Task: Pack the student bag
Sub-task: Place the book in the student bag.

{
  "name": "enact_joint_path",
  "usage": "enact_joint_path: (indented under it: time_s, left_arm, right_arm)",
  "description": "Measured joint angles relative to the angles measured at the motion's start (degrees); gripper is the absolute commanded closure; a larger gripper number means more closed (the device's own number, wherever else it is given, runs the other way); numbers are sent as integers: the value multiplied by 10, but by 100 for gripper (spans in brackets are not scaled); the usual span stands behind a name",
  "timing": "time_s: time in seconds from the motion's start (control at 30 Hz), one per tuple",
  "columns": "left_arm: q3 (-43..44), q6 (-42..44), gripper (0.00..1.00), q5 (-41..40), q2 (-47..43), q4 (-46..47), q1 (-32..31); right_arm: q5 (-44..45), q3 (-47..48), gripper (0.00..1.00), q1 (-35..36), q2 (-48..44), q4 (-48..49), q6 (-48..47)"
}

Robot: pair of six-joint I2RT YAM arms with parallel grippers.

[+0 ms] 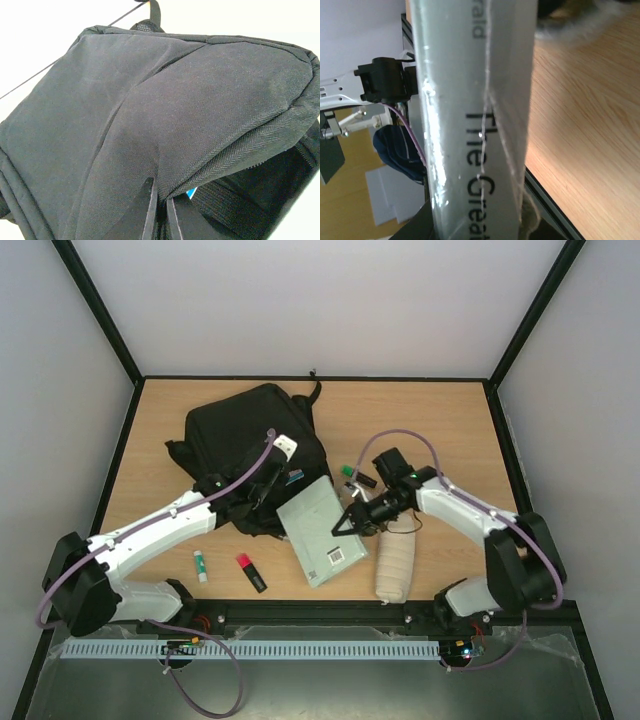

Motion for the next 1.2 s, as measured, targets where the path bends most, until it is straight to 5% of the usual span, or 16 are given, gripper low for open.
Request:
enact_joint_path:
  time_s: [0.2, 0.8, 0.97, 1.2]
  left_arm:
    - [-15, 0, 98, 22, -23, 17, 2]
    - [-38, 10, 98, 48, -66, 44, 12]
    - [-41, 10, 98, 50, -66, 47, 16]
    - [-42, 10, 98, 52, -69, 48, 18]
  right_arm:
    - [-17, 82, 99, 53, 105, 33, -3]
    - [-19, 98, 98, 76, 198, 234, 157]
    - [0, 119, 62, 76, 212, 233, 163]
    - [66, 146, 41, 76, 214, 209, 132]
